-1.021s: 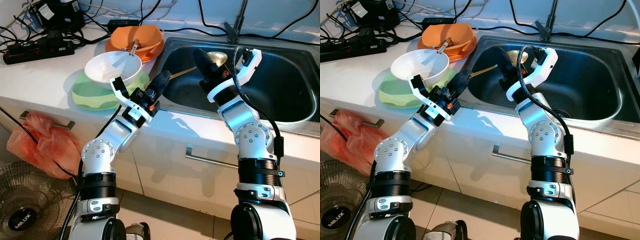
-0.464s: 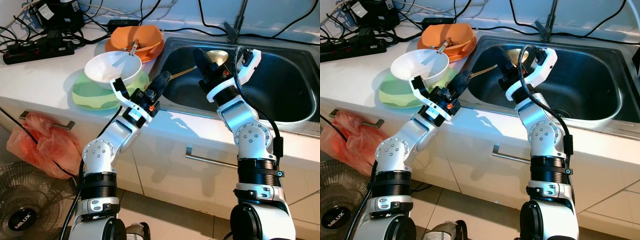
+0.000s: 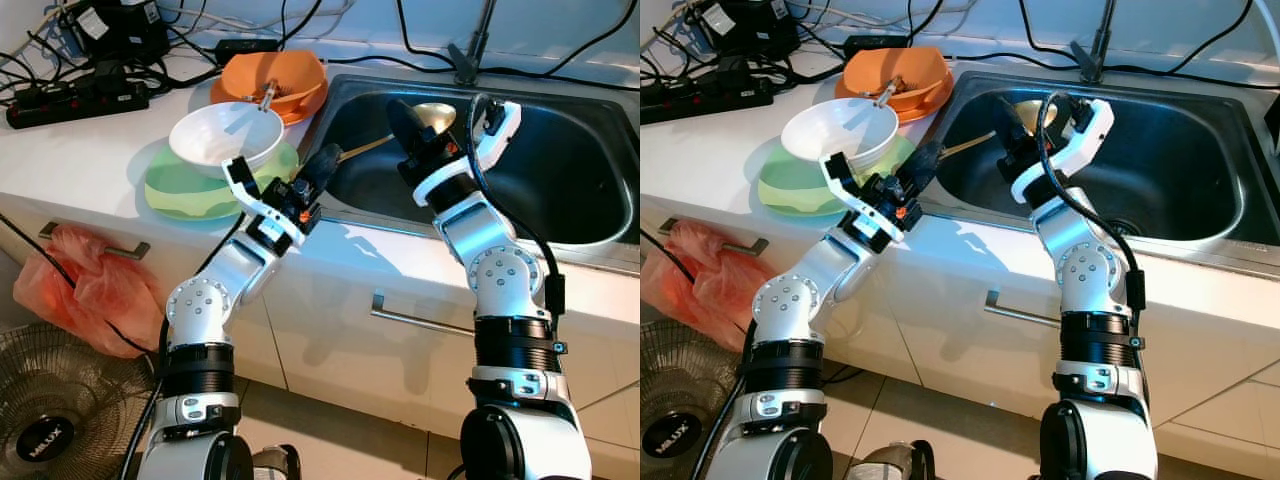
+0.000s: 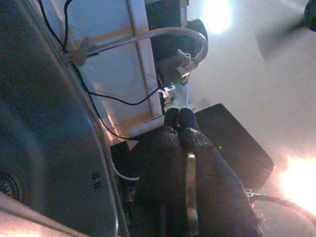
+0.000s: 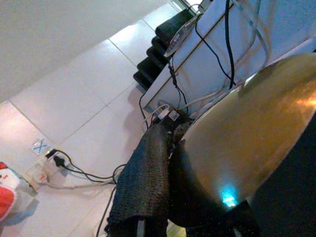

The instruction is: Kitchen organization

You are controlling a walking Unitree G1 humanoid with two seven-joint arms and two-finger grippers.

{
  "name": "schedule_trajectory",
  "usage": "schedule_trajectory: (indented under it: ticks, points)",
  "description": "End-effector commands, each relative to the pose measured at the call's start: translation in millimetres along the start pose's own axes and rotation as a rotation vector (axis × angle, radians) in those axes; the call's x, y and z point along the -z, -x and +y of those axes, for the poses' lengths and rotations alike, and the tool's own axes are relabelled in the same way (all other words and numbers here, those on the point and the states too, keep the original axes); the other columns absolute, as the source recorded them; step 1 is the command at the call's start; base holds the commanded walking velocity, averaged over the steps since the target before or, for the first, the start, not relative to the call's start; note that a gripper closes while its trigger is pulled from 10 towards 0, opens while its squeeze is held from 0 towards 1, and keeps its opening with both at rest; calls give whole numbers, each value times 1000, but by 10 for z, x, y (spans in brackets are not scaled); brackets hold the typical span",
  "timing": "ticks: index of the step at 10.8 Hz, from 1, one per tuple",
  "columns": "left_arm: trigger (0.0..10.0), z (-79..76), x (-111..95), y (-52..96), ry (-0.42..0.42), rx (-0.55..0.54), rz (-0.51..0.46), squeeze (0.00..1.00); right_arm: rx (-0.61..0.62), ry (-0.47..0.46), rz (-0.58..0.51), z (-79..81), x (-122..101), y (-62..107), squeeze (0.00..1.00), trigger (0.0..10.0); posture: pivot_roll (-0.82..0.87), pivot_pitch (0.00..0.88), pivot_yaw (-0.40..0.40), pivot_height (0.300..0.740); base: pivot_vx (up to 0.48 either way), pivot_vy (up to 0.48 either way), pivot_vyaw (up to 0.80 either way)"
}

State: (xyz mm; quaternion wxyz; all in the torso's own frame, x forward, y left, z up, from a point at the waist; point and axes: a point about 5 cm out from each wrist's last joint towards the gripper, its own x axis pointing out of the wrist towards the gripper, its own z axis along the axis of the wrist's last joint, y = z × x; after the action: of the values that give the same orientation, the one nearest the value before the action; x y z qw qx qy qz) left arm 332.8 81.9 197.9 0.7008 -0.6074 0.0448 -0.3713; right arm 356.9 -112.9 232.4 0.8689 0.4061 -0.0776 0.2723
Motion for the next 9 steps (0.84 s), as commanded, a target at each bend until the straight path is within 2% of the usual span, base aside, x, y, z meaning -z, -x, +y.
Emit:
schedule_trajectory:
  ticks: [1,2,3,6,7,9]
  points:
    - [3294,-41,-20,-57,-48,-10,18,1000,24,48,-5,-11,-39,-16,0,0,32,66,72,740,0,0,0]
    - [6980,-30,-19,-58,-60,-17,24,1000,26,49,-10,-16,-48,-22,0,0,32,64,74,740,0,0,0]
    - [10000,-30,-17,-59,-59,-15,26,1000,27,50,-11,-17,-51,-23,0,0,32,64,75,740,0,0,0]
    - [10000,-32,2,-58,-67,-8,45,1000,35,54,-23,-31,-64,-32,0,0,34,59,79,740,0,0,0]
    - [10000,-48,22,-42,-87,-8,70,1000,57,71,-40,-48,-82,-40,0,0,38,57,78,740,0,0,0]
    - [10000,-55,9,-41,-101,-15,58,1000,107,118,-53,-97,-94,-56,0,0,40,57,76,740,0,0,0]
